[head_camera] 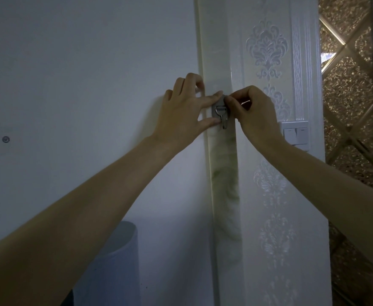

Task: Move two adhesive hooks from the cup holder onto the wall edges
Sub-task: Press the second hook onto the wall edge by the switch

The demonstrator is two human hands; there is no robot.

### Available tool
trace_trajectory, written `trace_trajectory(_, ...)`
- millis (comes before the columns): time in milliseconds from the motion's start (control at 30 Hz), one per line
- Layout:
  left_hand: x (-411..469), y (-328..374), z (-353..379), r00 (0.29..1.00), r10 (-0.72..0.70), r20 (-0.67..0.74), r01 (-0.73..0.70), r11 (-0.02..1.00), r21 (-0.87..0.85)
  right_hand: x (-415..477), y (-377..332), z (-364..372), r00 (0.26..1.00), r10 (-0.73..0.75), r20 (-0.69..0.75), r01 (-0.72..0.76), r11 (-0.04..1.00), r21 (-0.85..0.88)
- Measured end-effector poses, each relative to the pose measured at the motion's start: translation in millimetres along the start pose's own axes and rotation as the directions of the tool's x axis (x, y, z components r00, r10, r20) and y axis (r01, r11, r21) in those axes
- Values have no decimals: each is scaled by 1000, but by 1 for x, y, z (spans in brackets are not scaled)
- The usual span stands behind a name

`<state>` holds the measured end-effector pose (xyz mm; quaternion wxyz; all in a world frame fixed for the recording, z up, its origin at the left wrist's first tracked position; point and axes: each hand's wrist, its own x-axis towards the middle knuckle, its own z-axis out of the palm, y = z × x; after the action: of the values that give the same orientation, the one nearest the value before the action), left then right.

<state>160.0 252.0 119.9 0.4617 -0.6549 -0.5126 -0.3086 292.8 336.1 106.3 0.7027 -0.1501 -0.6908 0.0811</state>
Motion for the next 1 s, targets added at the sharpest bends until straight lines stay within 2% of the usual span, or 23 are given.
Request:
trace_trajectory(167,-1,1,0,1000,-4,-6,4,1000,5,0,1,-3,1000,-27,13,27,1000,-6)
trace_trajectory(500,-1,1,2,1000,-15,-10,15,1000,18,-12,7,-14,977,-160,140,168,985,-45)
trace_trajectory(767,-4,2,2,1000,-9,-25,9,999,32,-13,7,-10,956,-242,163,253,966,-49)
trace_trajectory(1000,-5,2,1,999,0,-36,3,998,66,-13,9,-9,954,-249,169,261,964,-50)
